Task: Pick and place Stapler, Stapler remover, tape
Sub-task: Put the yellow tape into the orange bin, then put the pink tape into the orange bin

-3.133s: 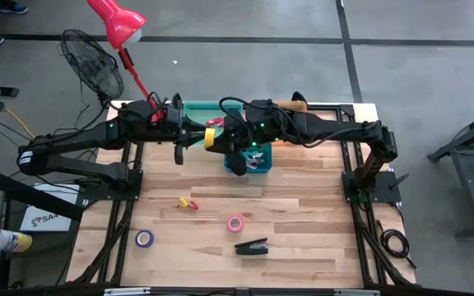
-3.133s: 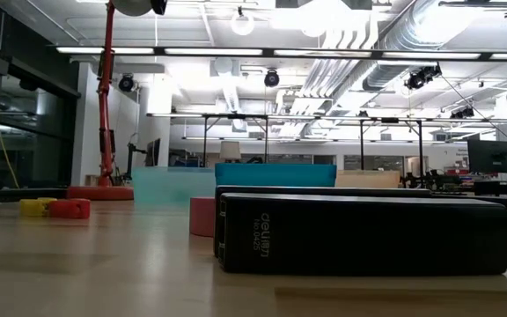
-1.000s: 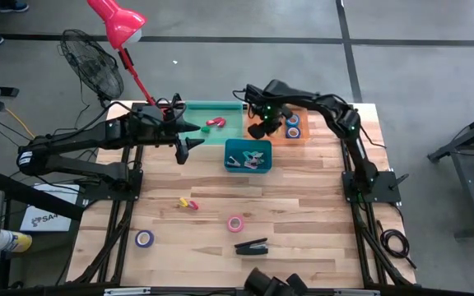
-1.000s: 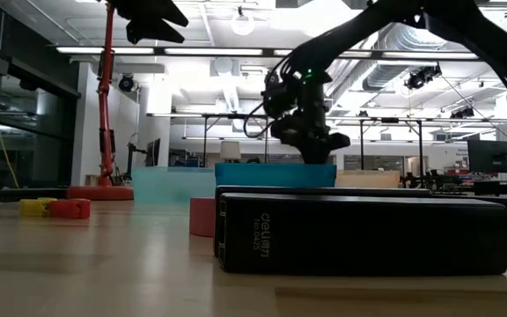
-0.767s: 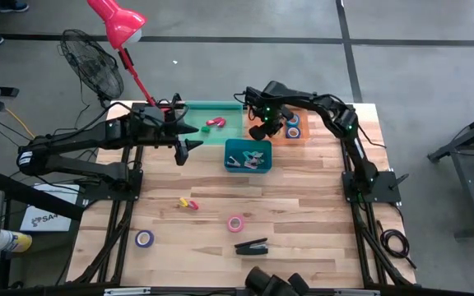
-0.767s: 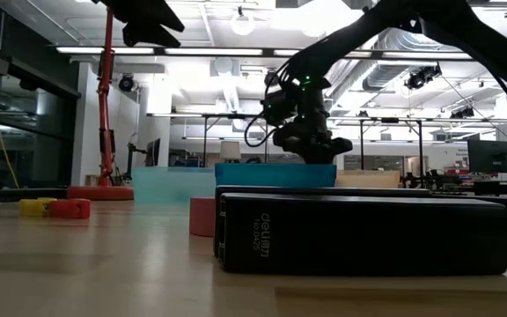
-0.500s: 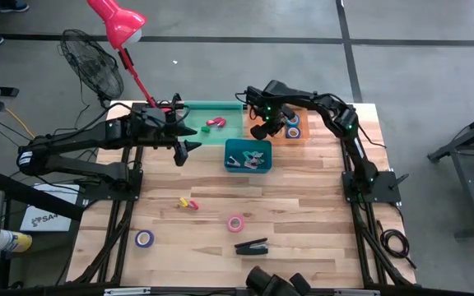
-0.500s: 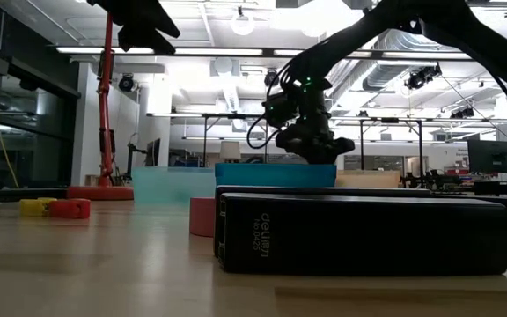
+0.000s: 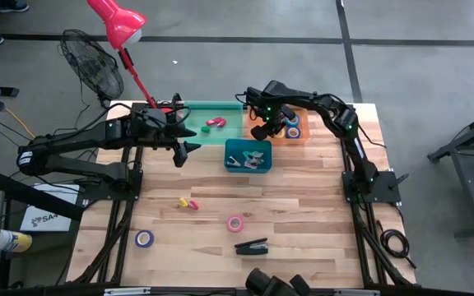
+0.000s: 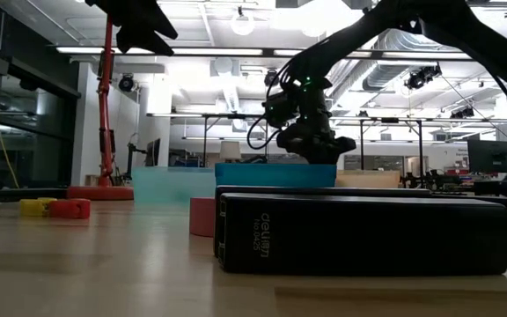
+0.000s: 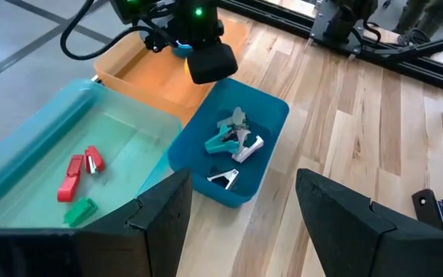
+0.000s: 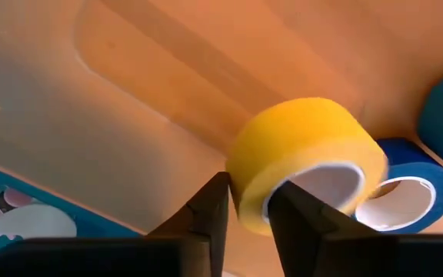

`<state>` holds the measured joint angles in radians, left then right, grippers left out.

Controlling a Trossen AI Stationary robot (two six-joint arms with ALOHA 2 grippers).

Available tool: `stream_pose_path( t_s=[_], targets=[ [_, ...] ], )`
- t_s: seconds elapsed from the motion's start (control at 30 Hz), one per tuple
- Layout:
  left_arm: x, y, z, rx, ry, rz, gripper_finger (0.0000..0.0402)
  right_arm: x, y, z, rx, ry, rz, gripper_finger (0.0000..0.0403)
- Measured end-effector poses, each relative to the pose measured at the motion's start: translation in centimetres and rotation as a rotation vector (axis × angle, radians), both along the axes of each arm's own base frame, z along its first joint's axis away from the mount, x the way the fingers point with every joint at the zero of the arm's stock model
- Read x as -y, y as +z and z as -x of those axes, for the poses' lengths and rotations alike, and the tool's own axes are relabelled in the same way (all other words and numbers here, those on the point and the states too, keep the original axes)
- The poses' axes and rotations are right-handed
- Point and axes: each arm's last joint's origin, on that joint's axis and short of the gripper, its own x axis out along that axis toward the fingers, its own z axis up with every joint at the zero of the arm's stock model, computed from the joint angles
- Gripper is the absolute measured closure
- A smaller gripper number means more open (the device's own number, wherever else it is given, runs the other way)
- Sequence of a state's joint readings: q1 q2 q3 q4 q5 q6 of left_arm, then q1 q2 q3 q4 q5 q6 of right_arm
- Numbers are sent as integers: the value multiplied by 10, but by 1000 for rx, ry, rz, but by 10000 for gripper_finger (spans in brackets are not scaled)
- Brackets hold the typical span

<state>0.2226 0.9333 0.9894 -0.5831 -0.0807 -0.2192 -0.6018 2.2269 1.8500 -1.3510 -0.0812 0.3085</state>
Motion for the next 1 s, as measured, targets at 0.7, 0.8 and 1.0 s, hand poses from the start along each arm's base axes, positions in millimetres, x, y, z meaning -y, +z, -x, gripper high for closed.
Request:
stream_pose_path(
  t_s=[0.7,0.8,1.0],
  targets=[
    [3,-4,0,-20,-55,105,172,-18,63,9,112,18,130,226],
    [2,-10,-6,-58,-42,133,172,-26,81,13,134,14,191,226],
    [-1,-26,-24,-133,-57,197,172,-48,120,21,210,20,298,226]
  ],
)
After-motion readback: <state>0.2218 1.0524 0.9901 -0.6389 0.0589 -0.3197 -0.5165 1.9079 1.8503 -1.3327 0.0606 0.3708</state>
